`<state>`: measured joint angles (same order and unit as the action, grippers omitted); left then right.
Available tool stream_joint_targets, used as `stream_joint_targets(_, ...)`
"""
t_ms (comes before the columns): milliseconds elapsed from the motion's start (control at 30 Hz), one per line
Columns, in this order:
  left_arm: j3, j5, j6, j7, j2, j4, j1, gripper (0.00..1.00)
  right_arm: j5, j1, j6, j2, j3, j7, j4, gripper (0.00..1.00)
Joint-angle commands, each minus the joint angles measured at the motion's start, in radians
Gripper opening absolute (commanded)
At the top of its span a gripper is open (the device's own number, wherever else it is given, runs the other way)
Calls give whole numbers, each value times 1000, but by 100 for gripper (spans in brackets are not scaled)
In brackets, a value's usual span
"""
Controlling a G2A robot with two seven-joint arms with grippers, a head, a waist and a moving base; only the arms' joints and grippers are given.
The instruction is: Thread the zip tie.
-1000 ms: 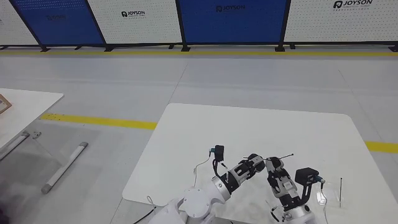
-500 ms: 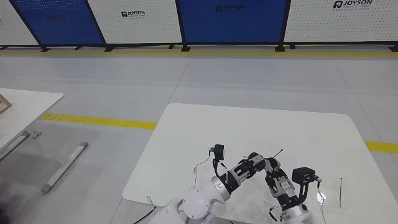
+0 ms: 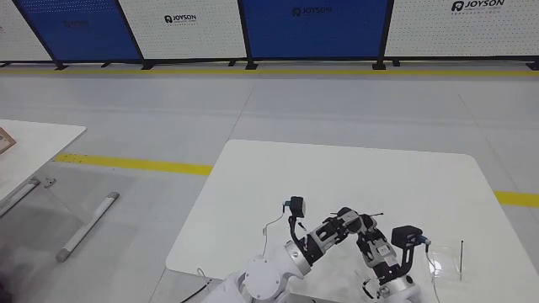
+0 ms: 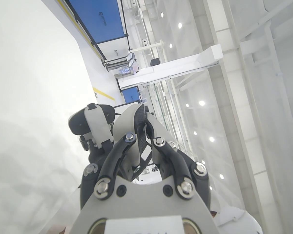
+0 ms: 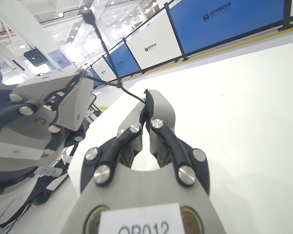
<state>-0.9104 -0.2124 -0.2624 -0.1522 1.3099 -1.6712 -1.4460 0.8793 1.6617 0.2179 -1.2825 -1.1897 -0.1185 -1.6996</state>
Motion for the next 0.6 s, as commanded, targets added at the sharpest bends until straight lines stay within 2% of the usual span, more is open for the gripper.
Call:
stream_joint_targets(0, 1, 3, 1, -2, -1, -14, -6, 0, 1, 0, 1, 0, 0, 1, 1, 0)
stream_joint_targets(233, 2, 16, 1, -6, -4, -43, -20, 0, 5, 2, 2, 1, -2, 4, 0, 0)
stream_joint_targets(567, 1, 33, -1, -5, -7, -60, -29, 0, 10, 7, 3, 1, -4, 3, -3, 0)
